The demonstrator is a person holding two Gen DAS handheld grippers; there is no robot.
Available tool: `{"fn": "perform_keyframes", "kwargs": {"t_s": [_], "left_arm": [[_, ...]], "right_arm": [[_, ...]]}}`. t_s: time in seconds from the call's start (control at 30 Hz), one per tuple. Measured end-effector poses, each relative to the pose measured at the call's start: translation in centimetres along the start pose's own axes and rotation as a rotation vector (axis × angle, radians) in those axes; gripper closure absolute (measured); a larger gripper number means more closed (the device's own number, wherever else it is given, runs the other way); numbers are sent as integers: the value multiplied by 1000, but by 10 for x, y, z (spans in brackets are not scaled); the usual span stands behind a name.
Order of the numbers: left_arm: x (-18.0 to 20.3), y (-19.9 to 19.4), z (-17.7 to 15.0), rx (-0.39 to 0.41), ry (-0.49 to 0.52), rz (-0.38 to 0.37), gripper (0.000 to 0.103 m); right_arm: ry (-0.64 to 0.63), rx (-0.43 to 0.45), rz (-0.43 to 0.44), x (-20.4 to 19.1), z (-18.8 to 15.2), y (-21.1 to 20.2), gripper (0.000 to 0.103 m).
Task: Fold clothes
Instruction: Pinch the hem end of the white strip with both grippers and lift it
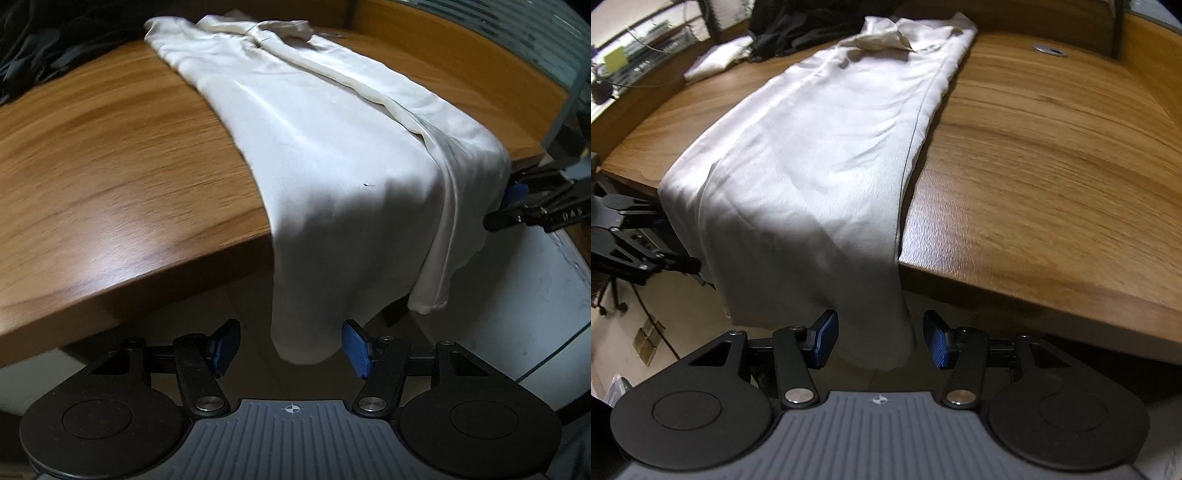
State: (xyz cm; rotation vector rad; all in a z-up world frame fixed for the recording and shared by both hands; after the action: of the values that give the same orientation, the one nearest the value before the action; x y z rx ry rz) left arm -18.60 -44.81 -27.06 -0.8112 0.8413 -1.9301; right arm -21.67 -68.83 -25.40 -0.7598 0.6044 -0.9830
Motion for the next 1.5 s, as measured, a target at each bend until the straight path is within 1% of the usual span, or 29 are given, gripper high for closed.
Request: {"fn": "perform_keyframes", "kwargs": {"t_s": [0.03, 0.1, 0.17, 0.27, 0.3, 0.33, 0.37, 0.4, 0.43, 0.47, 0.5, 0.53, 0.6, 0.77, 0.83, 0.97, 1.1, 1.27, 1.4, 1.5], "left_arm": [[1, 2, 1, 8, 5, -9, 40], [4, 6, 3, 22, 12, -27, 40], [9, 12, 3, 21, 55, -40, 41], [16, 18, -2, -4, 128, -64, 56], [18, 20, -4, -17, 150, -76, 67], [21, 21, -7, -37, 164, -91, 80], [25, 21, -10, -63, 173, -110, 82], [29, 19, -13, -83, 186, -126, 84], [33, 15, -16, -99, 201, -141, 85], [37, 10, -18, -111, 214, -153, 86], [41, 4, -20, -122, 214, -164, 90], [46, -2, -20, -135, 208, -176, 92], [54, -18, -18, -152, 176, -202, 95], [71, -58, 5, -149, 39, -264, 95], [76, -73, 17, -145, -5, -292, 95], [79, -101, 39, -116, -97, -323, 95], [79, -117, 62, -78, -160, -317, 95], [71, -123, 105, -37, -236, -323, 95], [57, -129, 124, -11, -277, -316, 95], [42, -129, 140, -4, -307, -311, 95]], "right_arm": [[2, 10, 22, 1, -1, 2, 46], [-25, 30, 36, -2, -1, 5, 46], [-70, 54, 50, -6, -2, 8, 46], [-80, 75, 106, -11, -2, 10, 47], [-82, 80, 125, -13, -2, 11, 51], [-72, 66, 151, -14, -2, 12, 61], [-59, 51, 177, -15, -3, 12, 68], [-43, 36, 200, -16, -3, 11, 78], [-26, 26, 220, -16, -4, 7, 84], [-9, 17, 240, -17, -4, 4, 87], [8, 8, 260, -17, -4, 0, 94], [25, 3, 281, -18, -2, -5, 97], [56, 1, 316, -18, 2, -18, 100], [163, 9, 413, -22, 23, -56, 100], [196, 17, 430, -22, 34, -71, 100], [206, 40, 414, -20, 56, -99, 100], [316, 77, 406, -3, 78, -119, 100], [511, 110, 395, 22, 103, -129, 100], [641, 143, 383, 42, 127, -122, 100], [705, 106, 336, 56, 141, -107, 100]]}}
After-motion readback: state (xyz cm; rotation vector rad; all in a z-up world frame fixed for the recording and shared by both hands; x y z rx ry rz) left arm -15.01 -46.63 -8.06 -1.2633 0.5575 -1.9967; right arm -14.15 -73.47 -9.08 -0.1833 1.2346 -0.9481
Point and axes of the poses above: each gripper's, at about its wrist camera, not at the fingertips, and y roughly the way its jaws point, x to its right, z to its top, the point moved 7 cm from there along y, roughly the way its jaws point, and after that the axes turned 9 degrees about -y, right-handed, at the moved point
